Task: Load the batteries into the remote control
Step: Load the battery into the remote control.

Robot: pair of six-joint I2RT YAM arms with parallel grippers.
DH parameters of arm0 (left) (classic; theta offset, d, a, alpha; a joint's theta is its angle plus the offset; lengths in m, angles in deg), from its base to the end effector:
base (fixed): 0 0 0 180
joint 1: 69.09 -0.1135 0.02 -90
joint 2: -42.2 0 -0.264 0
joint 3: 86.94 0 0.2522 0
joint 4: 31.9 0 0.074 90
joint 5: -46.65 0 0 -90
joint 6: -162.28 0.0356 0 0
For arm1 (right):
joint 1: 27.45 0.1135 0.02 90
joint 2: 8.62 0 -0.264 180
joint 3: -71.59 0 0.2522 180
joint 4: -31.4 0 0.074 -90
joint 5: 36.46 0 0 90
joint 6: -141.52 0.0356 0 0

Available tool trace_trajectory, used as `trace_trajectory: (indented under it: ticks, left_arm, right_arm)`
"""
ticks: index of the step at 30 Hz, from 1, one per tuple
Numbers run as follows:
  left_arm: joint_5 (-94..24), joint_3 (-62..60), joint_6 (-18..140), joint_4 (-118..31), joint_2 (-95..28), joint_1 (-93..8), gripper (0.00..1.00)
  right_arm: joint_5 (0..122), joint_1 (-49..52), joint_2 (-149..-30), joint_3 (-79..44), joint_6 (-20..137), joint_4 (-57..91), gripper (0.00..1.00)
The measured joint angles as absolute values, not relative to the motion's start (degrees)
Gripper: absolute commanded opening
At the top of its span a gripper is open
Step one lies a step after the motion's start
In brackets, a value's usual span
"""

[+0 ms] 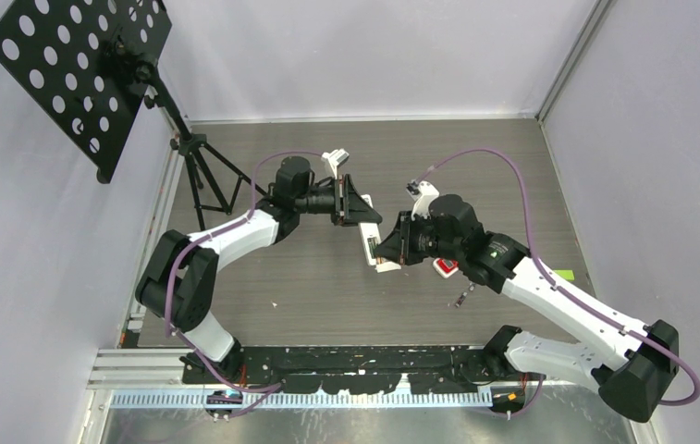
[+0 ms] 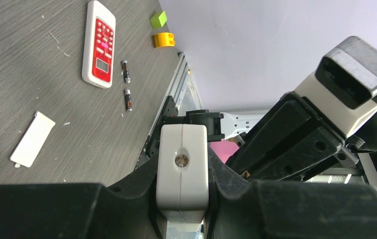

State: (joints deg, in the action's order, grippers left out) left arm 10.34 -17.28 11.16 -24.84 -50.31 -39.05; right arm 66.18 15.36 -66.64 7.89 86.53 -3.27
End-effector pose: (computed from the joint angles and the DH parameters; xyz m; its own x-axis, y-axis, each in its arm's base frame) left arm 0.2934 -0.2028 0.2534 -0.9611 -0.0432 -0.2727 0.2611 0.1794 -0.9485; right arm 0.1607 0.1595 0.3097 -0.7522 0.0663 -0.6556 -0.4541 0.6687 0.5887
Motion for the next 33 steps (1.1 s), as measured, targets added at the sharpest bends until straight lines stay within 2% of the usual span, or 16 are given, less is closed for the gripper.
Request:
trace_trajectory:
  ticks: [17, 30, 33]
  left_arm:
    - [10.38, -17.87, 9.72, -22.24, -50.31, -39.05, 0.00]
    - [9.29, -17.93, 9.69, -22.22, -50.31, -39.05, 0.00]
    - [9.09, -17.93, 9.69, -22.22, -50.31, -39.03, 0.00]
  right_arm:
    - [59.14, 17.82, -68.89, 5.36, 85.74, -5.13, 0.29]
    - [56.24, 17.98, -68.98, 4.57, 86.92, -6.31, 0.30]
    - [55.47, 18.00, -68.98, 4.33, 87.40, -6.85, 0.25]
